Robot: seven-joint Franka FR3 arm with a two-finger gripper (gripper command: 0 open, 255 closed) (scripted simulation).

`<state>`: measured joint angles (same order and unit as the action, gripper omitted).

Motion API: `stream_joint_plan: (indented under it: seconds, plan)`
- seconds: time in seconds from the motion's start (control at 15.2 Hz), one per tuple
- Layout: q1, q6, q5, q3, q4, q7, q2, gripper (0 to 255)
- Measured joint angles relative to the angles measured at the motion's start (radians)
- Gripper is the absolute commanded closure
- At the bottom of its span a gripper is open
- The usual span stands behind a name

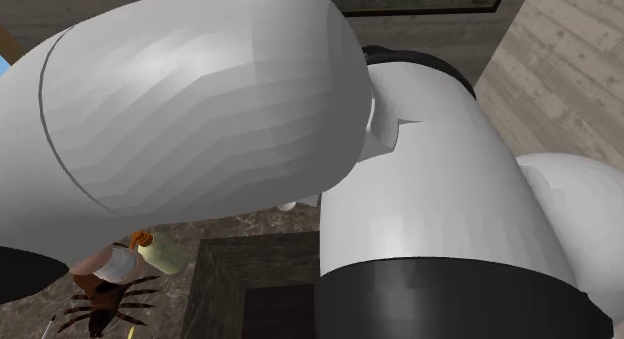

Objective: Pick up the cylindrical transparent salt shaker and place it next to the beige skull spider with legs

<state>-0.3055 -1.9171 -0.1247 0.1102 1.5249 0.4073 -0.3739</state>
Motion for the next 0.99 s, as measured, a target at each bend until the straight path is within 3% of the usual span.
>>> stream_joint_plan:
  seconds: [0.99]
  plan:
    - [0.000,-0.169,-0.014,-0.006,0.110,0.020,-0.060,255]
